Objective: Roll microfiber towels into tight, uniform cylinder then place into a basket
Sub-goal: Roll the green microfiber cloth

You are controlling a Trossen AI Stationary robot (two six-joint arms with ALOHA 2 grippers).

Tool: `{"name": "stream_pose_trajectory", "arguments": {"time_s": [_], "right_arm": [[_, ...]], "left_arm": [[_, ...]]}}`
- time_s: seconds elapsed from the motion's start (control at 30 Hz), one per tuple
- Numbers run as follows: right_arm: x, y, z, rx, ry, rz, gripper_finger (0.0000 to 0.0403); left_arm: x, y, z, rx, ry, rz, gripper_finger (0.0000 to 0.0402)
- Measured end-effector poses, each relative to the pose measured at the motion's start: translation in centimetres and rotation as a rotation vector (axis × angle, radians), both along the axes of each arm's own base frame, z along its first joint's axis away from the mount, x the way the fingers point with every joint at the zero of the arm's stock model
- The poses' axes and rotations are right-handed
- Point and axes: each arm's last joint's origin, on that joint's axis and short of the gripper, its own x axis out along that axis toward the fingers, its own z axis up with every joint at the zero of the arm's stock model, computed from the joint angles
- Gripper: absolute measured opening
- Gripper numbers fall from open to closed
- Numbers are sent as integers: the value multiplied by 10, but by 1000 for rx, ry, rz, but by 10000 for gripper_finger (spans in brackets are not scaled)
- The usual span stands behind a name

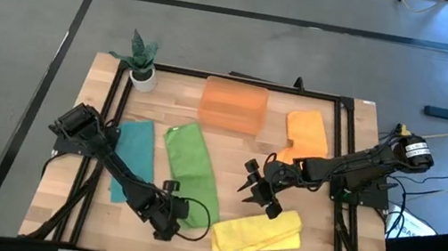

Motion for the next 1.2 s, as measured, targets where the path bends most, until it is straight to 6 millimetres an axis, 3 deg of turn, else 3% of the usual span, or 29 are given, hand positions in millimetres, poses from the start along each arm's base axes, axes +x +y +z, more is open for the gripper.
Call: {"name": "stream_pose_trajectory", "arguments": {"time_s": [0.2,0.7,1.0,1.2], "right_arm": [[0,0,0,0,0,0,166],[0,0,0,-2,4,0,166],[0,0,0,-2,4,-1,166],[0,-1,0,-6,1,-1,166]], "left_arm": [[0,0,0,4,1,-7,93],[6,-7,-22,-10,44,-88,90],[10,3,-23,-3,63,-23,10],[14,24,-24,46,113,67,2]]}}
